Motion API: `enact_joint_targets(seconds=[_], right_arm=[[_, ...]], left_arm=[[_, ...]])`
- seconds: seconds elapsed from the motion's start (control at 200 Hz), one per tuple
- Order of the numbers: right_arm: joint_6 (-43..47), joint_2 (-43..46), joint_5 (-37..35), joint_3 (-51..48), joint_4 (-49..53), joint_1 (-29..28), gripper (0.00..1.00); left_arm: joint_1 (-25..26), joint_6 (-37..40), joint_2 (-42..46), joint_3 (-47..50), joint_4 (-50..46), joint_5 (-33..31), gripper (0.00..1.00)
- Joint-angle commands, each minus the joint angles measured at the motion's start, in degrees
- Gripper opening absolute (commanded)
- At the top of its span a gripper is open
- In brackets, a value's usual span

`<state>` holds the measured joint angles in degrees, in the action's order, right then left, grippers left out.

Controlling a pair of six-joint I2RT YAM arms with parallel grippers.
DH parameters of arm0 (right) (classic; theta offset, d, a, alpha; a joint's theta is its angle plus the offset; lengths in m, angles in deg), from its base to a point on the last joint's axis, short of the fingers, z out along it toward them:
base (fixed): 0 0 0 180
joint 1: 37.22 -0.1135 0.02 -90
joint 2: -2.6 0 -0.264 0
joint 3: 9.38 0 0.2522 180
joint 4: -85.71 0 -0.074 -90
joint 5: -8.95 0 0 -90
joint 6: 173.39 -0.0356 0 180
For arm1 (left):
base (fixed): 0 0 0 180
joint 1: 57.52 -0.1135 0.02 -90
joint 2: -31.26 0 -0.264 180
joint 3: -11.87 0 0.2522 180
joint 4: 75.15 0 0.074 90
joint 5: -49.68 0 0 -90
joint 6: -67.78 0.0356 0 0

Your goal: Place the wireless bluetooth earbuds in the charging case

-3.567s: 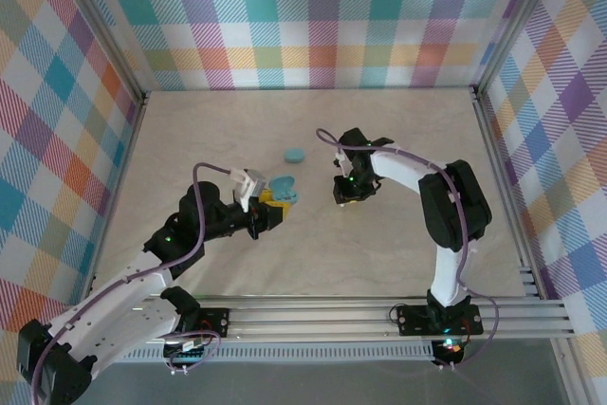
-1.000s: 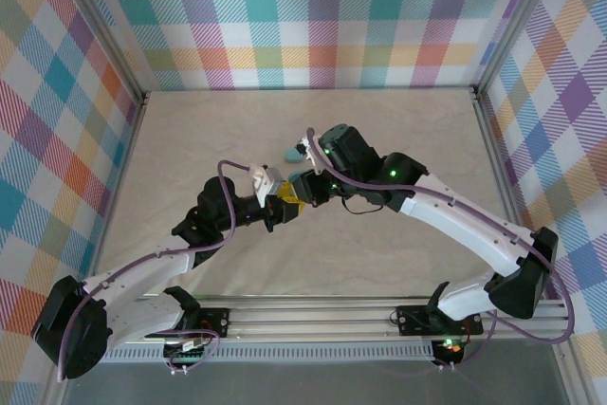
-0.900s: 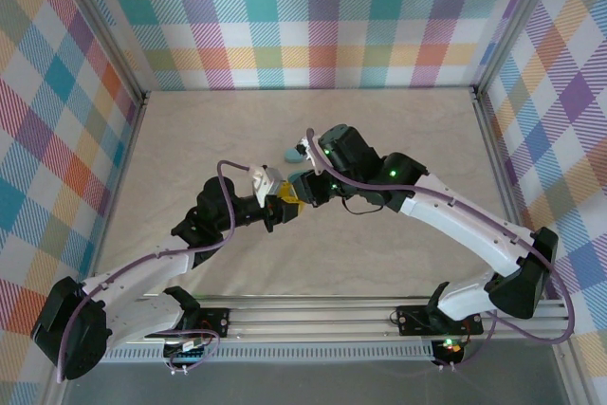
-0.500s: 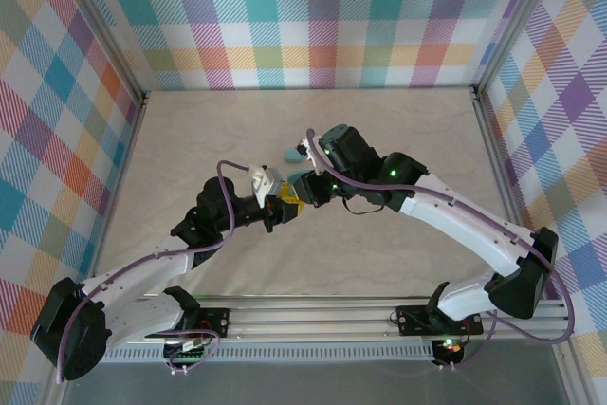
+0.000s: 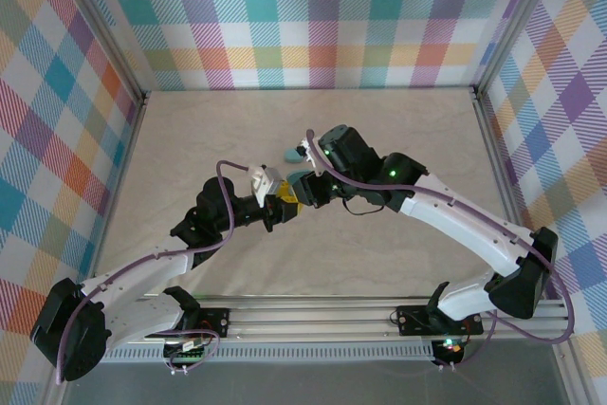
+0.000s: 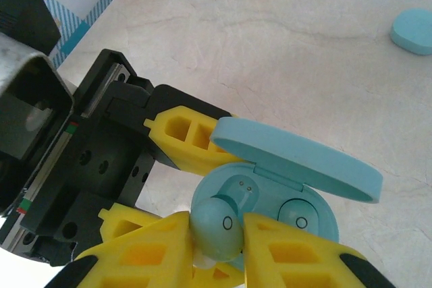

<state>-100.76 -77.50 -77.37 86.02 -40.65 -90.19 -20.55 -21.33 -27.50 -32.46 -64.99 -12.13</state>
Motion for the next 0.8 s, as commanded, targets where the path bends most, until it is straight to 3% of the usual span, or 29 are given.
enact_joint_targets(seconds=[0.0, 0.475, 0.795], right_arm=[[-0.2, -0.3, 1.1, -0.6, -0.8, -0.5, 0.25], [0.6, 3.5, -2.2, 1.2, -0.5, 2.3, 0.22], [0.2, 9.0, -2.2, -0.4, -0.9, 5.7, 0.23]], left_arm=[[-0.1, -0.7, 0.5, -1.6, 1.2, -0.4, 0.0], [-0.2, -4.2, 2.4, -0.9, 1.6, -6.0, 0.0], [-0.1, -4.6, 1.9, -3.6, -2.7, -3.4, 0.0]])
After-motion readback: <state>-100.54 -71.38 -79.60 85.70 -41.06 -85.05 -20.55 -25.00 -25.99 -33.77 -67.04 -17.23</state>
